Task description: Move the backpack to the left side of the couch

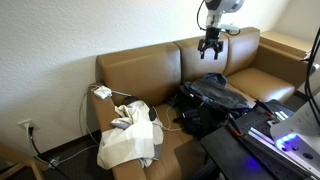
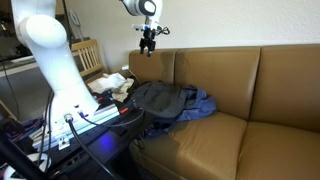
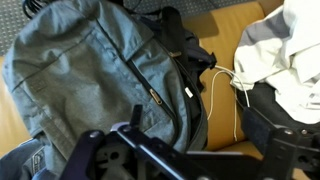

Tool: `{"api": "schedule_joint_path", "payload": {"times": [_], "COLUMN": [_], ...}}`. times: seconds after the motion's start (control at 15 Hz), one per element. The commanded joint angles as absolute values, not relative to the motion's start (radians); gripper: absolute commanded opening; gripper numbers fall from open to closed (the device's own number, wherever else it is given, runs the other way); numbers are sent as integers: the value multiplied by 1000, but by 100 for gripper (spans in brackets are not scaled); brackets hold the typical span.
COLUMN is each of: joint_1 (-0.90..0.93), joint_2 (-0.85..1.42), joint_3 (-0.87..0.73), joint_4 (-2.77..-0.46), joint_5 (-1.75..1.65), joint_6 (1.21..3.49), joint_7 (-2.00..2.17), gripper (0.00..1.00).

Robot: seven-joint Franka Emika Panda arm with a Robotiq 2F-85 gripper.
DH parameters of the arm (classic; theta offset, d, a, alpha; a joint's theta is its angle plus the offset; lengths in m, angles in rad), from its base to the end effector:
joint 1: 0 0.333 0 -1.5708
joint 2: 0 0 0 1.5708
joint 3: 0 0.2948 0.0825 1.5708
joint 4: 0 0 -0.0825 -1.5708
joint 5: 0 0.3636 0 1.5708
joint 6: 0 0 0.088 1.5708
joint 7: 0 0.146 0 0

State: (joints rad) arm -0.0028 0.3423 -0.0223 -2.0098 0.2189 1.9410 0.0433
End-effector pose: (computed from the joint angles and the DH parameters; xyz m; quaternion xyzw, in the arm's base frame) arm 0.5174 0.0095 0.2182 -0.9709 0.0929 0.2035 0.0860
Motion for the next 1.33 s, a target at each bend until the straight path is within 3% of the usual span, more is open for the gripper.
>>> {"api": "schedule_joint_path", "payload": {"times": [0.0,0.27,0.6,1.07,1.27], "joint_1": [31,61,60,126,115], "joint_2": [525,744,708,451,389], "joint_3": [-2,6,5,16,72], "joint_4": [-2008,-1941,-1981,-2386,-2505], "joint_5": [228,222,217,209,237], "joint_6": [2180,2196,2239,2813,2938], "joint_7": [137,235,214,223,188], "gripper": [100,100,100,100,100]}}
